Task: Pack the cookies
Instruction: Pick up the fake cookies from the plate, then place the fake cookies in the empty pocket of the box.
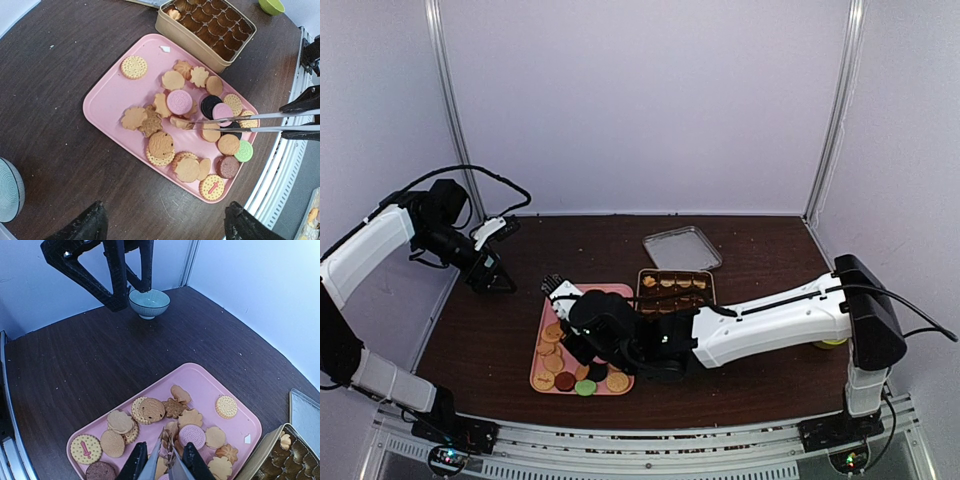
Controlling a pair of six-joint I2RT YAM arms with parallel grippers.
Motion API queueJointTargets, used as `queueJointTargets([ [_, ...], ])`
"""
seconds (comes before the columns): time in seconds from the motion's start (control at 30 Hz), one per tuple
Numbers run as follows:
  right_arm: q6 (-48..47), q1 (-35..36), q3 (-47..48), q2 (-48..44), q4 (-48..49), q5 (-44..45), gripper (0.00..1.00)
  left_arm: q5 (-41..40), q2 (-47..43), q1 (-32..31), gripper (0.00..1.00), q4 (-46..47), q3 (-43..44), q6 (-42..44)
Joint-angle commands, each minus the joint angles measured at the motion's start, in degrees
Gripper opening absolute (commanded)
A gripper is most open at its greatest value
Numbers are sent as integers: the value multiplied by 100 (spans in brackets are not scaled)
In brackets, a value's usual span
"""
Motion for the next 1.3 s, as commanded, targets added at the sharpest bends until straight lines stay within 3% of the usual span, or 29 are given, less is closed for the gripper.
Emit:
queueJointTargets([
  [0.0,48,-82,31,-339,57,122,5,189,30,39,83,-10,93,-31],
  [0.23,138,-288,25,-741,161,-310,0,257,99,46,81,-94,176,-1],
  [0.53,489,-862,-758,-1845,369,-1118,0,254,115,44,81,-128,199,33],
  [0.9,490,-2257,-2124,-3116,165,-1186,0,201,81,43,81,-166,181,65],
  [1.27,173,-2917,-2084,-2927,20,-1295,0,215,84,46,81,-186,181,82],
])
